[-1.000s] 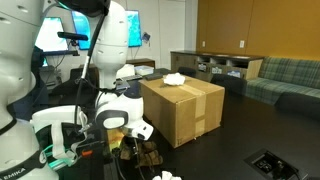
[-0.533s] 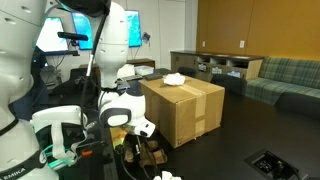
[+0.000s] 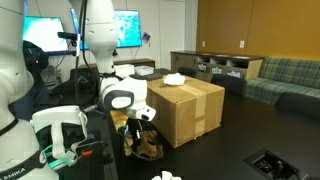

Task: Pick up all the objects on the table and put them on the box then pick up the objects on the box and put them on the table

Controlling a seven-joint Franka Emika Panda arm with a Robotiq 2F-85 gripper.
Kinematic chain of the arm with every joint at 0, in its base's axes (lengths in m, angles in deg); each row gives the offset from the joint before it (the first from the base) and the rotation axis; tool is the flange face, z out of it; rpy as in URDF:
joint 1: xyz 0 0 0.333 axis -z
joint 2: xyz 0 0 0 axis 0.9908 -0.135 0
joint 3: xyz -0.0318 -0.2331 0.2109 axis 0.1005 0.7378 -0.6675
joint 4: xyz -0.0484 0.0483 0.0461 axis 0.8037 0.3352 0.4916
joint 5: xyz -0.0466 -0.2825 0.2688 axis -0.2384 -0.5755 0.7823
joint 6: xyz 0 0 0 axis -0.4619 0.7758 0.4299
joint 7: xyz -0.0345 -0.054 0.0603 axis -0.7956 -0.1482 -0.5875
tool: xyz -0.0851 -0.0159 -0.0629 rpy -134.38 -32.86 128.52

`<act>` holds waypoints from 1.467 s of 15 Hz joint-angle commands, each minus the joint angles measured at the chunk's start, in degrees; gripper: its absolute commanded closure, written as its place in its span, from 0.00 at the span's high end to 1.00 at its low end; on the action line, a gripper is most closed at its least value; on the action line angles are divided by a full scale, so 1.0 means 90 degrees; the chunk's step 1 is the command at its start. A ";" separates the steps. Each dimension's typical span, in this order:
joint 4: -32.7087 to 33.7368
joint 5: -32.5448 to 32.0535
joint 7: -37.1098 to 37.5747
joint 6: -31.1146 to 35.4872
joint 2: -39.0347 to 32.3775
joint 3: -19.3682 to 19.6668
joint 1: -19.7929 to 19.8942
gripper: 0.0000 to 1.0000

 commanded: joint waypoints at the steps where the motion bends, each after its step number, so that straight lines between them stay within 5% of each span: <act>1: -0.0435 0.0710 -0.0054 -0.0949 0.1558 -0.0372 0.0002 0.00; 4: -0.0437 0.1075 0.0116 -0.1717 0.2607 0.0064 -0.0577 0.00; 9: -0.0224 0.0156 0.1248 -0.2614 0.4213 0.0895 -0.0893 0.00; 15: 0.0331 -0.0967 0.2971 -0.2654 0.4996 0.0676 -0.0495 0.00; 22: 0.1546 -0.1710 0.4117 -0.2410 0.3980 0.0166 -0.0216 0.00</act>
